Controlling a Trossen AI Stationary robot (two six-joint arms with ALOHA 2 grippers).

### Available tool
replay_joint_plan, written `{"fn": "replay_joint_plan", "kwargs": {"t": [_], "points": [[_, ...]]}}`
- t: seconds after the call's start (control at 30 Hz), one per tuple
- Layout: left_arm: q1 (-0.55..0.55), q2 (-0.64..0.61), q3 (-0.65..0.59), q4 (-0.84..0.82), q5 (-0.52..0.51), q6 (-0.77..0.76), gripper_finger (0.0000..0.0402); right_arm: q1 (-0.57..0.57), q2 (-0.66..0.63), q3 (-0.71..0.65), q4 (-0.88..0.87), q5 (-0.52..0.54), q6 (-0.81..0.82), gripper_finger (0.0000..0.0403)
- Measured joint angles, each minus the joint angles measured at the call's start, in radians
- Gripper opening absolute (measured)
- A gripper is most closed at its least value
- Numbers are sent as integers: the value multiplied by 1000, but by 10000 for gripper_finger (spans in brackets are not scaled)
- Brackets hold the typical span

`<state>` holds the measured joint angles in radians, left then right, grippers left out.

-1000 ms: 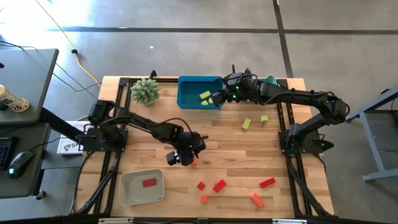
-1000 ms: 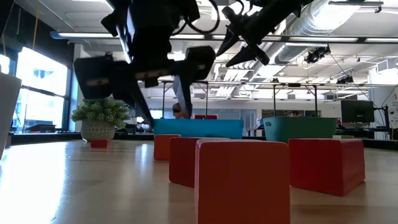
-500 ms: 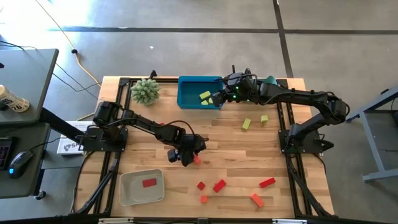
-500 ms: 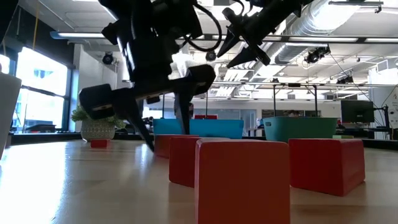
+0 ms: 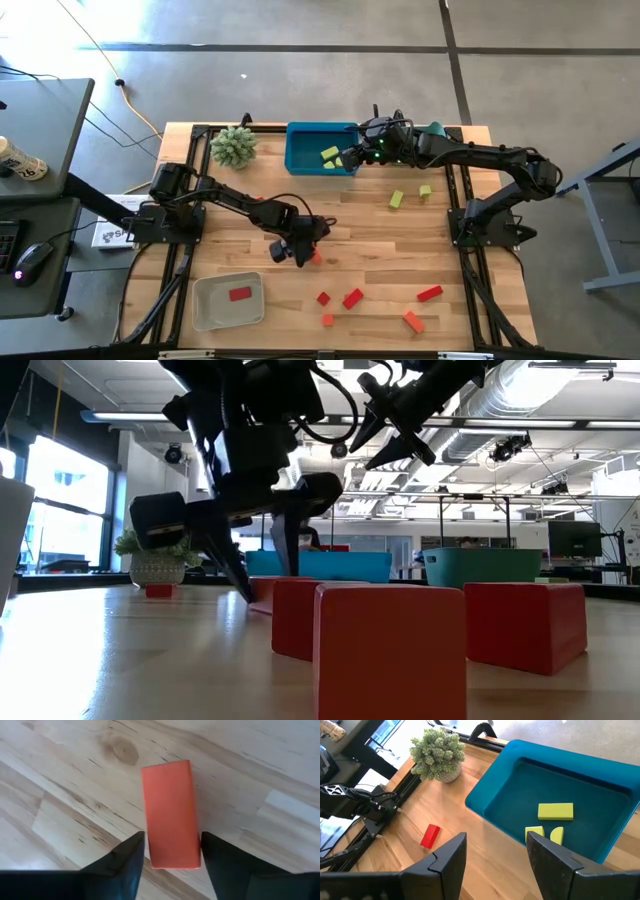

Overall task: Sort & place blocks by color
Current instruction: Put the orange block into the green bin

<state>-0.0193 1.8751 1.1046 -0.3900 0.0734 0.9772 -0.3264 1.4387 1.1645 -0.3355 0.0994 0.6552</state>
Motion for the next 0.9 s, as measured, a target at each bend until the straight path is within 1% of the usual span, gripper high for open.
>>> {"fn": "replay_joint_plan", "kwargs": {"t": [0.17, 0.27, 0.4, 0.5, 0.73, 0.9], "points": [[-1, -3, 0, -2, 1, -53, 127, 0, 0, 0, 0, 0, 0, 194], [-1, -3, 1, 0, 1, -99, 105, 0, 0, 0, 0, 0, 1, 194], [5, -3, 1, 0, 1, -172, 104, 0, 0, 0, 0, -4, 8, 194], [18, -7, 1, -4, 1, -234, 104, 0, 0, 0, 0, -43, 28, 194], [78, -54, 0, -4, -5, -348, 104, 5, 0, 0, 2, -210, 114, 194], [123, -105, 0, -2, -35, -391, 104, 33, 0, 0, 2, -284, 157, 194]]}}
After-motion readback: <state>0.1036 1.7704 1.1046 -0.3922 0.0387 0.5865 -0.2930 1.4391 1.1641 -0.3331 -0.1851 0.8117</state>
